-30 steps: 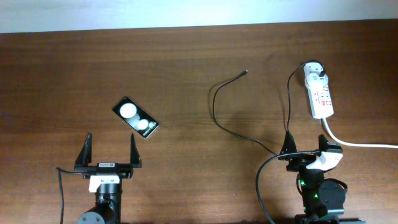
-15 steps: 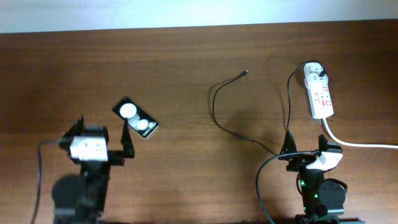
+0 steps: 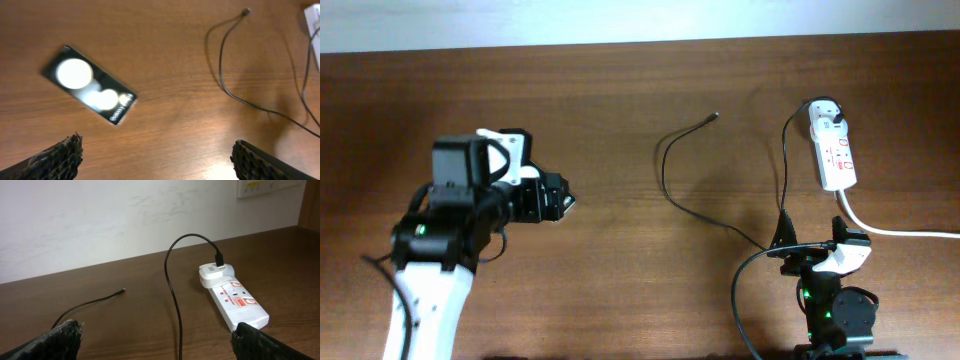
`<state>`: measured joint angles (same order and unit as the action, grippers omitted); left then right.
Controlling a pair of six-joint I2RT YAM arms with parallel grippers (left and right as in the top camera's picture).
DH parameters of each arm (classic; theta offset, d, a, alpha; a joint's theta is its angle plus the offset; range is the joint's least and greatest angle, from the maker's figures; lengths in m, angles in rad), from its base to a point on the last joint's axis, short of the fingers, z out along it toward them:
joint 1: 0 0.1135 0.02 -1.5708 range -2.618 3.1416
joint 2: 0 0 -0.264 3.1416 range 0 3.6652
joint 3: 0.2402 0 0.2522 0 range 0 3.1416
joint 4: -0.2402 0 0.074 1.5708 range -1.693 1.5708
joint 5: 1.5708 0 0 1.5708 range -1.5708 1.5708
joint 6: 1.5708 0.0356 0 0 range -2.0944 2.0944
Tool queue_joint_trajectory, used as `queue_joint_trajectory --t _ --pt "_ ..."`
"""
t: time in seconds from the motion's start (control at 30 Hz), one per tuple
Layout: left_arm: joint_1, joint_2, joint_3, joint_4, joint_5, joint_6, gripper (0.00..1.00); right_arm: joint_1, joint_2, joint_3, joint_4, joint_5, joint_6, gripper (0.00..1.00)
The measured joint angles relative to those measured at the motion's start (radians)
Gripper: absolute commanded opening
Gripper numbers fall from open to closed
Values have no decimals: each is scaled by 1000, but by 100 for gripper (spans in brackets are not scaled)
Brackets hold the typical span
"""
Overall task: Plug charger to phone and switch on socket
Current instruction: 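Move the left gripper over the black phone and grasp it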
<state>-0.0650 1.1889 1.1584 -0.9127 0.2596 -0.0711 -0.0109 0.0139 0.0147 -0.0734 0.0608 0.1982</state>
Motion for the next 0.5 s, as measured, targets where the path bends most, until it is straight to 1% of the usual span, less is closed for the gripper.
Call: queue_joint_trajectory --t 0.07,0.1,0.17,0.27,0.33,0.43,0.5 --pt "0 66 0 21 21 -40 99 0 0 0 0 0 0 99" --pt "0 92 0 19 5 -89 99 0 0 0 0 0 0 99" --pt "-1 146 0 4 -89 -254 99 0 0 0 0 0 0 99" --pt "0 210 0 -7 -211 -462 99 0 0 0 0 0 0 99" --pt "0 256 11 -12 -261 -547 99 0 0 0 0 0 -1 99" --pt "0 331 53 -32 -303 -629 100 0 0 0 0 0 0 99" --pt "0 402 118 -64 -320 -680 99 0 0 0 0 0 0 99"
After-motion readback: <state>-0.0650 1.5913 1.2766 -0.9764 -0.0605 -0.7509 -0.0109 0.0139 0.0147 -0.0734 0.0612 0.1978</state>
